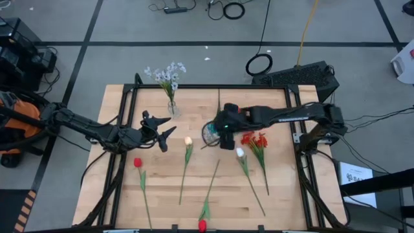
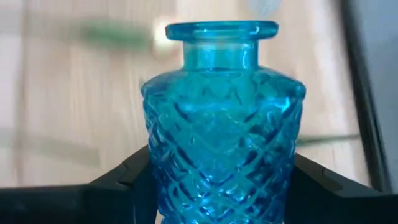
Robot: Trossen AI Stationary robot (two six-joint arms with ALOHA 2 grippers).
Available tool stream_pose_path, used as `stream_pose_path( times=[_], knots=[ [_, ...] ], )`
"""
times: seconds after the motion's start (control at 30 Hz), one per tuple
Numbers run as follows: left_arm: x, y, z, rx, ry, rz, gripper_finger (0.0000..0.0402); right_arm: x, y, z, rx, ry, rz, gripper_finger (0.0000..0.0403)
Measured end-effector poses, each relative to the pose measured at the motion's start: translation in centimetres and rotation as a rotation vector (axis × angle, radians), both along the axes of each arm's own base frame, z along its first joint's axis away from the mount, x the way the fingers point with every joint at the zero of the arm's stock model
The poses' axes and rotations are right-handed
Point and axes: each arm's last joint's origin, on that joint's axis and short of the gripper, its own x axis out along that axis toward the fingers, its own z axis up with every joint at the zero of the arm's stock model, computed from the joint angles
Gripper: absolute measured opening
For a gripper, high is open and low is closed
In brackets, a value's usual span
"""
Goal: Sort flowers into vase by color
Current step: Prepare the blue vase
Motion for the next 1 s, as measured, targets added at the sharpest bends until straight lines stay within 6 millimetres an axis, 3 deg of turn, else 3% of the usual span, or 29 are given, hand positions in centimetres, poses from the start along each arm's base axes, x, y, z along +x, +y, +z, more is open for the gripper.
stream_pose_path(
  times=[0.1, 0.3, 0.5, 0.63, 0.77, 1.0],
  knots=[
    [0.0, 0.0, 0.0, 0.0, -0.002, 0.0, 0.0217, -0.5, 1.1, -1.0, 0.07, -0.189, -0.04, 0.0229],
    [0.0, 0.0, 0.0, 0.004, -0.002, -0.001, 0.0217, -3.5, 3.9, -6.0, 0.202, -0.521, -0.229, 0.0232],
    [0.0, 0.0, 0.0, 0.004, -0.001, -0.001, 0.0217, -6.1, 5.8, -9.6, 0.167, -0.828, -0.354, 0.0239],
    [0.0, 0.0, 0.0, 0.008, 0.001, -0.002, 0.0217, -6.3, 5.7, -12.3, 0.088, -0.731, -0.328, 0.0242],
    [0.0, 0.0, 0.0, 0.02, 0.009, -0.005, 0.0217, -5.8, 5.4, -12.9, 0.152, -0.756, -0.368, 0.0247],
    [0.0, 0.0, 0.0, 0.021, 0.009, -0.005, 0.0217, -5.4, 5.6, -15.4, 0.091, -0.665, -0.327, 0.0248]
  ],
)
